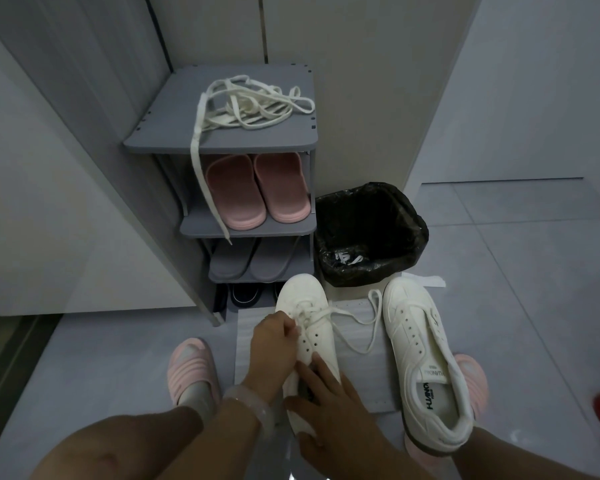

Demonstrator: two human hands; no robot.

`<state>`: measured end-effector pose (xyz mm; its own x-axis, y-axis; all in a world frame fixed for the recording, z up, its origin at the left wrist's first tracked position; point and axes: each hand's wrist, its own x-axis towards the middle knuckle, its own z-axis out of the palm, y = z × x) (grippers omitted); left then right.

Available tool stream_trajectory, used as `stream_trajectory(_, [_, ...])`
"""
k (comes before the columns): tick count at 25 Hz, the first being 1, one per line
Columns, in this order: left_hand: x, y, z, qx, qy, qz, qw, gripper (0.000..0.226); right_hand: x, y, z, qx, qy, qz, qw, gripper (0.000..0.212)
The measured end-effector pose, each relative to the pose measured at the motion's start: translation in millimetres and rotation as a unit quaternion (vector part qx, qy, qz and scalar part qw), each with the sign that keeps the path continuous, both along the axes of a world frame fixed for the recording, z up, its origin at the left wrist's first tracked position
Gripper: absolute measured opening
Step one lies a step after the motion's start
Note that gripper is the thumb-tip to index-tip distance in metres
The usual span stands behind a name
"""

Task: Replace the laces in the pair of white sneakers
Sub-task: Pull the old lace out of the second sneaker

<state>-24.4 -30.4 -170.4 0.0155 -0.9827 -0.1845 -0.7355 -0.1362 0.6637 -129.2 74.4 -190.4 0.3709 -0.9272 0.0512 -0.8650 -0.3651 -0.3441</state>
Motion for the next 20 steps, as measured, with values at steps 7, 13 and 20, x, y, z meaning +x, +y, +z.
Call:
stream_trajectory(7, [16.9,-23.9,35.7,-0.111,0.109,0.067,0.986,0.01,1.6,2.8,-0.1,-0.001,-0.004,0.011,1.0,0.043])
stream_trajectory(13, [-0.6,9.1,4.0,-0.008,-0.015,-0.008,1.0,0.018,3.2,1.4,2.6,-0.008,-0.004,0.005,1.0,0.044])
stream_trajectory(20, [16.9,-22.1,30.7,-0.066,0.057,0.037,0.996,0.016,6.9,4.1,2.4,-0.022,0.021,-0.017,0.999,0.044])
